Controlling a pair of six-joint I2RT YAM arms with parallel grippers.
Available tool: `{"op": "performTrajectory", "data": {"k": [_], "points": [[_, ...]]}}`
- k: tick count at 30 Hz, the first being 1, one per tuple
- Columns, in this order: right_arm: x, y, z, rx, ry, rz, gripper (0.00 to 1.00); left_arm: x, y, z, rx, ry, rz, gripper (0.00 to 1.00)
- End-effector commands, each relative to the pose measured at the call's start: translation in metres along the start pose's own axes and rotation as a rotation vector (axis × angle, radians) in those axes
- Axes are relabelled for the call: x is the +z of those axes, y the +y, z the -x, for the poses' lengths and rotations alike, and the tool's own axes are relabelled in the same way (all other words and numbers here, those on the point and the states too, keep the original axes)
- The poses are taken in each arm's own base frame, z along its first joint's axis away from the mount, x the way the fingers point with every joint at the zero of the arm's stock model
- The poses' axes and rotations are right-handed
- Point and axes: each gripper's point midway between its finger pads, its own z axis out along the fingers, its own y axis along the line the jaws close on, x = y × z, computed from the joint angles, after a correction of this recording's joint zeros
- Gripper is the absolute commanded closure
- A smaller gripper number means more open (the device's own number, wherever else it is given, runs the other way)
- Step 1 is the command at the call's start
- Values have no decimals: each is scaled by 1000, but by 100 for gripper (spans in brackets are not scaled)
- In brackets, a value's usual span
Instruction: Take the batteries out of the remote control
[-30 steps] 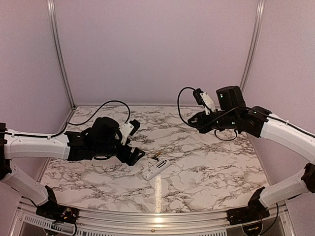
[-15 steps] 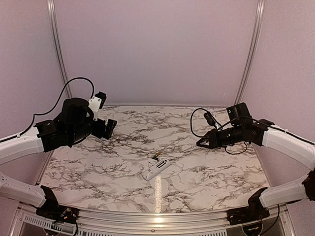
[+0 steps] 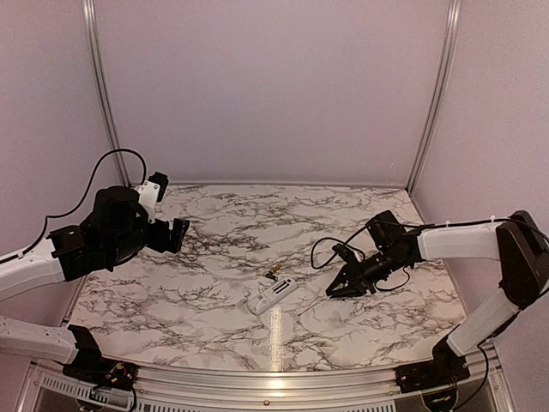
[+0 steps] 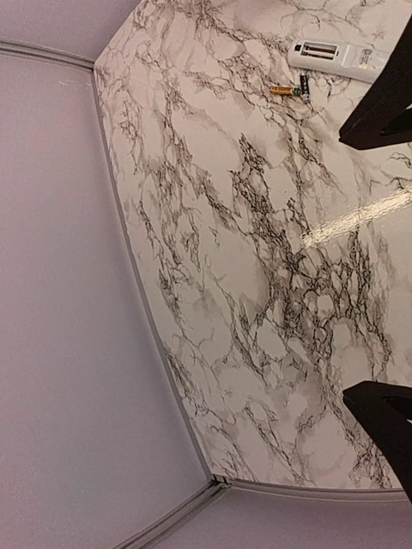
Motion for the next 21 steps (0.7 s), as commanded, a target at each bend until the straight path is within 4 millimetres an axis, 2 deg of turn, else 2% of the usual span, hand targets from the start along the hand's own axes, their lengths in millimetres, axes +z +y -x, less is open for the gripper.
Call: {"op": "performTrajectory", "data": {"k": [1,12,19,21], "points": [[12,-3,11,10,45,30,100,-6,3,-5,-30,-7,-7,1],[36,-48,23,114,112,-109,99,-7,2,-14,-35,6,-21,1],[35,-54,36,124,68,-161,71,-8,2,-18,-38,8,-25,1],[34,-54,38,121,55,-167,67,-8,2,-20,-36,10,-24,1]]}}
